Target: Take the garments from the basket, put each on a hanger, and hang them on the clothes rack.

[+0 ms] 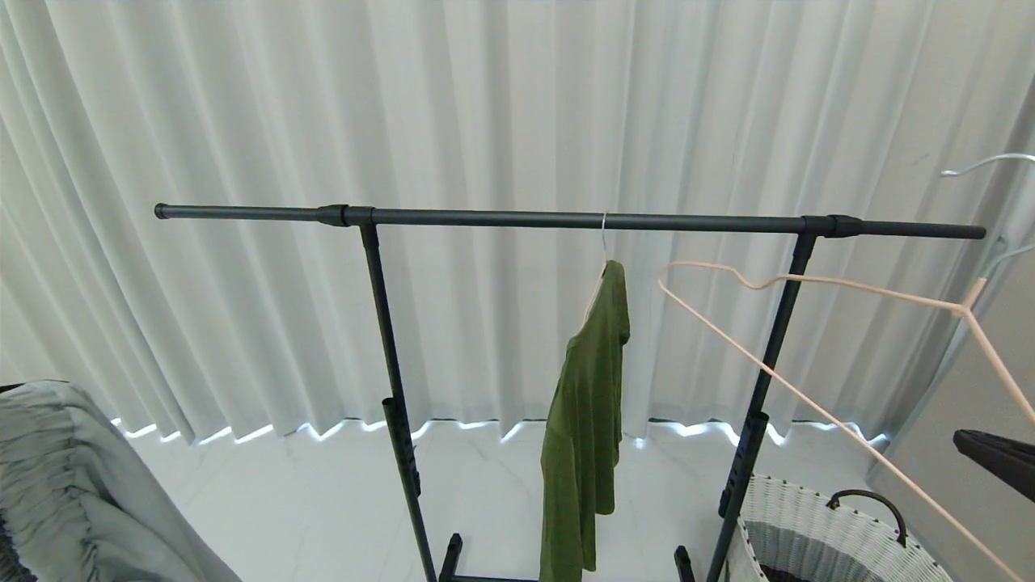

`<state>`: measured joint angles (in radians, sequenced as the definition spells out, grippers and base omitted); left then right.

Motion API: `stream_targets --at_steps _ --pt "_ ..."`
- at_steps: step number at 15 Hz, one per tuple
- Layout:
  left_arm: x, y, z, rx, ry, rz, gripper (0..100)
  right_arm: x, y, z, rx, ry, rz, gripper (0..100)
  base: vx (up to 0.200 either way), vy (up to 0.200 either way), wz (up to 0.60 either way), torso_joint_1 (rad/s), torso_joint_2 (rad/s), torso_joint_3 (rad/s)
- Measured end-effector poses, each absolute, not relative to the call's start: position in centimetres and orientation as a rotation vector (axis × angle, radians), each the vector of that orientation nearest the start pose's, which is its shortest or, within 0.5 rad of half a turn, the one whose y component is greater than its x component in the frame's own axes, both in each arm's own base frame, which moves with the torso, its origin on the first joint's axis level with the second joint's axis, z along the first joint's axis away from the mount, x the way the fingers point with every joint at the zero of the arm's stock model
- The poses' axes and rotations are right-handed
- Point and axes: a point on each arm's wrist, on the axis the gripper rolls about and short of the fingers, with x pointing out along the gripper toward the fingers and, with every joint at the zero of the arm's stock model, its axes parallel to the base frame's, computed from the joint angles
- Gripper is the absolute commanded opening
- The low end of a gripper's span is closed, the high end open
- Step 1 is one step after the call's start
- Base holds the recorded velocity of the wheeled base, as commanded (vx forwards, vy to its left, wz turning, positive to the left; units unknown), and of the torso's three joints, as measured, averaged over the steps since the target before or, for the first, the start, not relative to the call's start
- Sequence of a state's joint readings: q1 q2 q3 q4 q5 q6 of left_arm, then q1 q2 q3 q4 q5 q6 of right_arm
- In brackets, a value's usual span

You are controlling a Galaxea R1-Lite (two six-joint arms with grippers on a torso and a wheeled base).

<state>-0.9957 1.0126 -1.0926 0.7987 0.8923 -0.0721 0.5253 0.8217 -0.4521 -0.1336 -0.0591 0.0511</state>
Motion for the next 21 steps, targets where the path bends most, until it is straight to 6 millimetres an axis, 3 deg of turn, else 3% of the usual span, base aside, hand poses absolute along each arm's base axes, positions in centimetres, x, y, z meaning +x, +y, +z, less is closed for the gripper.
stream_targets --at_steps 6,11,16,21 --pt "9.6 -9.1 28.1 0.48 0.452 0.014 0 5.9 8.0 21.0 -0.068 0.243 0.876 0 0.0 0.0 0.0 0.0 0.0 0.0" --pt "12.9 -11.9 27.7 0.406 0.498 0.077 0 5.6 10.8 21.0 -0.065 0.267 1.032 0 0.0 0.0 0.0 0.0 0.0 0.0" --pt "16.6 -14.3 27.3 0.358 0.506 0.209 0 4.8 11.8 20.6 -0.033 0.322 1.112 0 0.0 0.0 0.0 0.0 0.0 0.0" --pt "17.3 -15.6 27.3 0.361 0.505 0.193 0 5.8 13.2 20.2 0.049 0.381 1.063 0 0.0 0.0 0.0 0.0 0.0 0.0"
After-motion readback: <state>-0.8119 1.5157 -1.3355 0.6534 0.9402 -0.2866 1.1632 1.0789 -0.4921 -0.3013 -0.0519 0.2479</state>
